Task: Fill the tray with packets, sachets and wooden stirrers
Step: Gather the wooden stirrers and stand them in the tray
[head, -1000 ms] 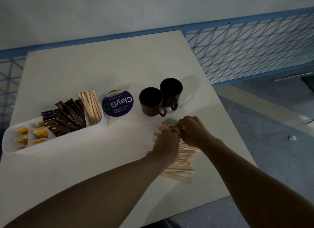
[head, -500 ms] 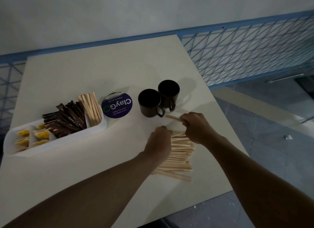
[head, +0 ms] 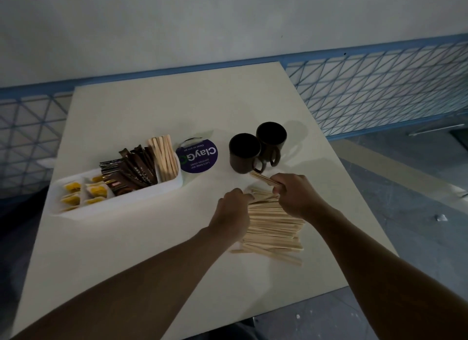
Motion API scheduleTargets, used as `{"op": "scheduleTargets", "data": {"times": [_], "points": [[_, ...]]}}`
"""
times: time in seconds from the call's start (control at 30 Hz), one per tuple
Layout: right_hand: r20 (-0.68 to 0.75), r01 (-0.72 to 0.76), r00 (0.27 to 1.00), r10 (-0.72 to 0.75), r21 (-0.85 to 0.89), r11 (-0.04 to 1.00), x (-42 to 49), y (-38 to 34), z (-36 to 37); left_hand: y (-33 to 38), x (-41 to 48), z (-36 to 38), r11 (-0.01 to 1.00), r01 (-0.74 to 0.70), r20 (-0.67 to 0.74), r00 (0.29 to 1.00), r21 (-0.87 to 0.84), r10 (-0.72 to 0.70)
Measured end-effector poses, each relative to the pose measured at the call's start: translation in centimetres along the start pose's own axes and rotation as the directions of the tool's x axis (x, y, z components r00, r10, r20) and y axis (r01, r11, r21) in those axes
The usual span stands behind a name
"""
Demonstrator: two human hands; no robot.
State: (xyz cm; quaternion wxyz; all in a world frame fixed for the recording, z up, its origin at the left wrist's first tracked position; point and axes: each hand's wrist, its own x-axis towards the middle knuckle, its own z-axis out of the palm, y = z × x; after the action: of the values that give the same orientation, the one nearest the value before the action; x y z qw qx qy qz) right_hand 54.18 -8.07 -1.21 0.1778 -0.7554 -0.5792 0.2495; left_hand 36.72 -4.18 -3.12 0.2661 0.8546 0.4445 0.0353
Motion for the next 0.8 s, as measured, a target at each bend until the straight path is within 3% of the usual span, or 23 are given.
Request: {"op": "scheduleTargets", "data": {"times": [0.2, 0.33, 0.53, 0.7, 0.8], "points": [[0.033, -0.103, 0.994, 0.101, 0.086, 0.991, 0.0, -2.3, 0.7, -2.2, -1.3, -1.4, 0.999, 0.017, -0.05, 0.999, -0.042, -0.019], [0.041, -0.137, 0.99, 0.131, 0.167, 0.977, 0.6, -4.4, 1.6, -3.3, -2.0, -3.1, 0.983, 0.063, -0.131, 0.988, -0.17, -0.086], [0.058, -0.149, 0.989, 0.138, 0.432, 0.889, 2.2, -8.8, 3.2, -4.5, -2.0, -5.7, 0.852, 0.111, -0.146, 0.966, -0.512, -0.213], [0.0, -0.113, 0.991, 0.134, 0.54, 0.834, 3.5, -12.4, 3.9, -5.0, -1.5, -8.3, 0.655, 0.104, -0.101, 0.958, -0.749, -0.267], [0.0, -0.113, 0.99, 0.145, 0.628, 0.77, 4.3, -14.4, 4.2, -5.7, -1.2, -9.8, 0.707, 0.108, -0.157, 0.941, -0.699, -0.3]]}}
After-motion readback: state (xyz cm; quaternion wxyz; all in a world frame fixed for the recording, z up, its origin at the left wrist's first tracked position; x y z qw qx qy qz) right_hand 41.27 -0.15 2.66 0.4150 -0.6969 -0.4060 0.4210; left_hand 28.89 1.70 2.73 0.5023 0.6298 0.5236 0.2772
